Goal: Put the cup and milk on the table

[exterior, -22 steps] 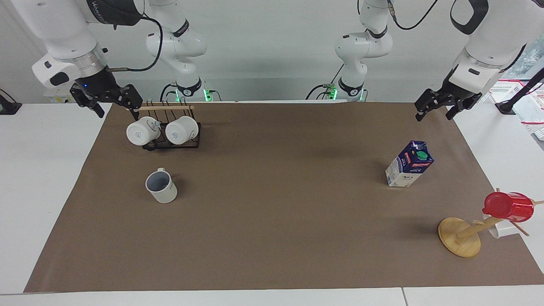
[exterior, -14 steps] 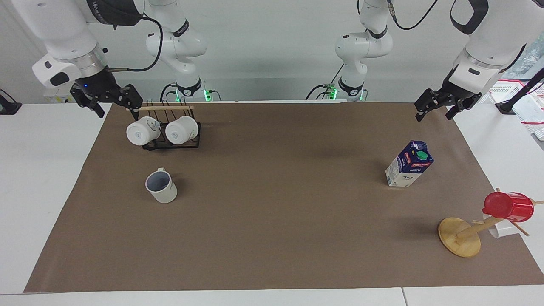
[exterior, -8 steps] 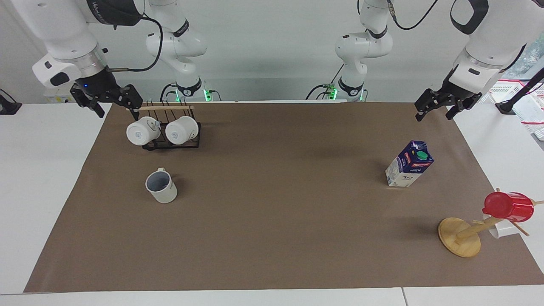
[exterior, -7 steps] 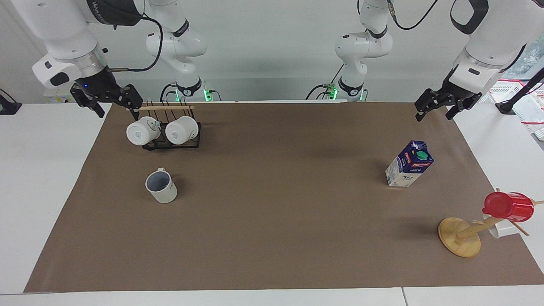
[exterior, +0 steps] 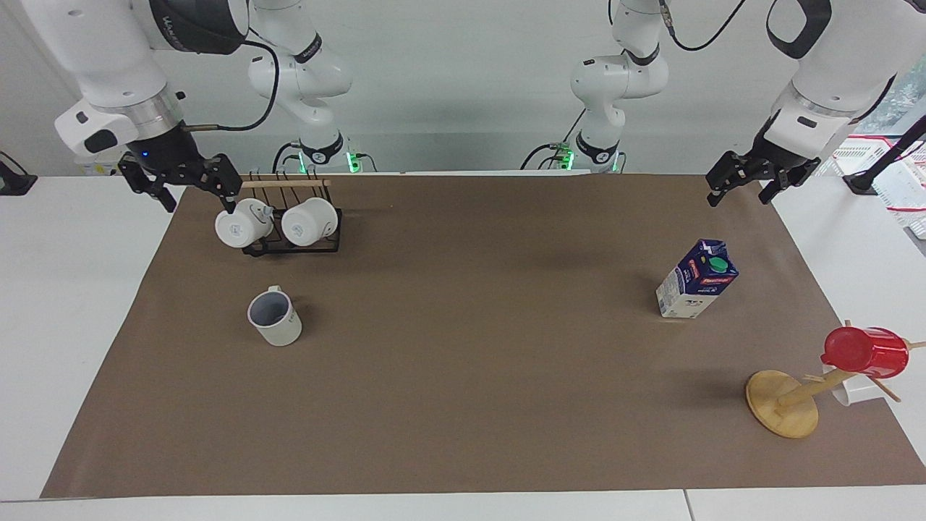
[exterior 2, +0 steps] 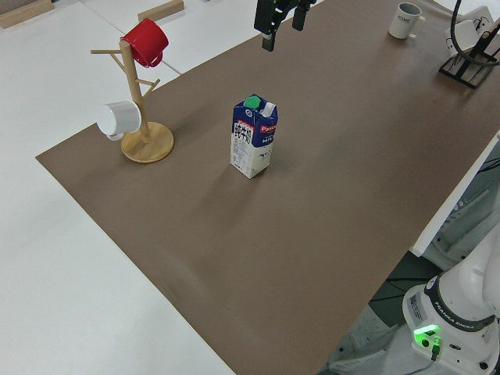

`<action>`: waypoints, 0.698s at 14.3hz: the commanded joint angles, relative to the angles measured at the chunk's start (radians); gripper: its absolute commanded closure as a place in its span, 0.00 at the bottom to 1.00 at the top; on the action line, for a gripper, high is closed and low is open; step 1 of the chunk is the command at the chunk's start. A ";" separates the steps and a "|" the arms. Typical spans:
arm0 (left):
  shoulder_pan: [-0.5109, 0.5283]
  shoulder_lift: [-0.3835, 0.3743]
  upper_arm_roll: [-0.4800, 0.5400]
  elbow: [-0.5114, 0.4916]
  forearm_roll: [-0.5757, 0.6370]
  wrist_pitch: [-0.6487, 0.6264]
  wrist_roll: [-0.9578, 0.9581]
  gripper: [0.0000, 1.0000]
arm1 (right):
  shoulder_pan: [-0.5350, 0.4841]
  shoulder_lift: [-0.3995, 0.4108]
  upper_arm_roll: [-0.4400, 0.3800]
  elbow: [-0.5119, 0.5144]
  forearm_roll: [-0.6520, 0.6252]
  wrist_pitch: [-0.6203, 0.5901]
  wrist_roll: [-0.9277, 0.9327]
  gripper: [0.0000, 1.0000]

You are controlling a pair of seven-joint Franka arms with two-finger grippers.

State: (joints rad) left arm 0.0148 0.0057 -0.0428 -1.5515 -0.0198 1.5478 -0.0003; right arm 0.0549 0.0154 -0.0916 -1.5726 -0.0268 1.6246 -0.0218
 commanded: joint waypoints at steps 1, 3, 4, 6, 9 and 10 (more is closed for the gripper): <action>-0.001 -0.012 0.001 -0.010 0.009 -0.008 -0.007 0.00 | -0.012 0.050 0.004 -0.015 0.008 0.076 -0.128 0.00; -0.001 -0.012 0.001 -0.010 0.009 -0.008 -0.007 0.00 | -0.016 0.107 0.004 -0.015 0.013 0.170 -0.222 0.00; 0.001 -0.012 0.001 -0.010 0.009 -0.008 -0.007 0.00 | -0.018 0.136 0.004 -0.018 0.013 0.229 -0.262 0.00; -0.001 -0.012 0.001 -0.010 0.009 -0.008 -0.007 0.00 | -0.018 0.179 0.004 -0.056 0.025 0.344 -0.300 0.00; -0.001 -0.012 0.003 -0.010 0.009 -0.006 -0.007 0.00 | -0.024 0.192 0.004 -0.220 0.028 0.538 -0.392 0.00; -0.001 -0.012 0.001 -0.010 0.009 -0.008 -0.007 0.00 | -0.026 0.186 0.006 -0.266 0.028 0.576 -0.394 0.00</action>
State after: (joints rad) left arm 0.0148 0.0057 -0.0428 -1.5516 -0.0198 1.5478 -0.0003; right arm 0.0435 0.2394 -0.0924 -1.7176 -0.0201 2.1112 -0.3675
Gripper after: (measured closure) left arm 0.000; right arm 0.000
